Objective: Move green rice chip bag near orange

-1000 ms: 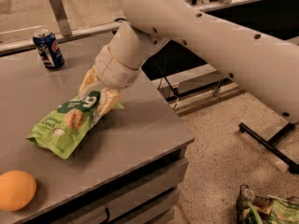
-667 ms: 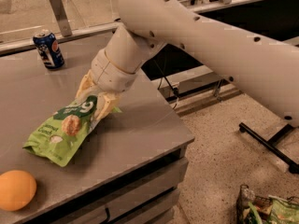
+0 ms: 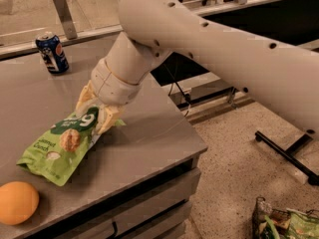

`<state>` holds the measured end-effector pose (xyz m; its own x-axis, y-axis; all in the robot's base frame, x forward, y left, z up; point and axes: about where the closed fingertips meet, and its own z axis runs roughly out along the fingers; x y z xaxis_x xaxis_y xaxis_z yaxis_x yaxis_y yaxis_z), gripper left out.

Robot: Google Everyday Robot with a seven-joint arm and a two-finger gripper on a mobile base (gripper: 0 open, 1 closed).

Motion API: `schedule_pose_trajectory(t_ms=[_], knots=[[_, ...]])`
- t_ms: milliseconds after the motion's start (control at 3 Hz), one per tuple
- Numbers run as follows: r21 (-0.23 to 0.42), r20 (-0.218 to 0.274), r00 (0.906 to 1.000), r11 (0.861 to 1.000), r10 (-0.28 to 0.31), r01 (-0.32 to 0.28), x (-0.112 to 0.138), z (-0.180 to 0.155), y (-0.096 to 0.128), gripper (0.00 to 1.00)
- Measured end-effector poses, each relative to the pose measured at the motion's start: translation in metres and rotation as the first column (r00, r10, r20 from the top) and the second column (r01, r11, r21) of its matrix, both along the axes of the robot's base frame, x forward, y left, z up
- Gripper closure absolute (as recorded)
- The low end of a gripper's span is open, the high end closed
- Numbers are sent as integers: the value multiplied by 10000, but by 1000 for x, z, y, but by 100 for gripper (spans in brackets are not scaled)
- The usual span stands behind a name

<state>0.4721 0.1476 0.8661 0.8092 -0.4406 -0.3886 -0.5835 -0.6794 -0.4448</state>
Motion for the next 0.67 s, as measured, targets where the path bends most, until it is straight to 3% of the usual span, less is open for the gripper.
schedule_pose_trajectory(t_ms=[667], knots=[[-21,17,10000,10000,64,-64,-2,0,2,35]])
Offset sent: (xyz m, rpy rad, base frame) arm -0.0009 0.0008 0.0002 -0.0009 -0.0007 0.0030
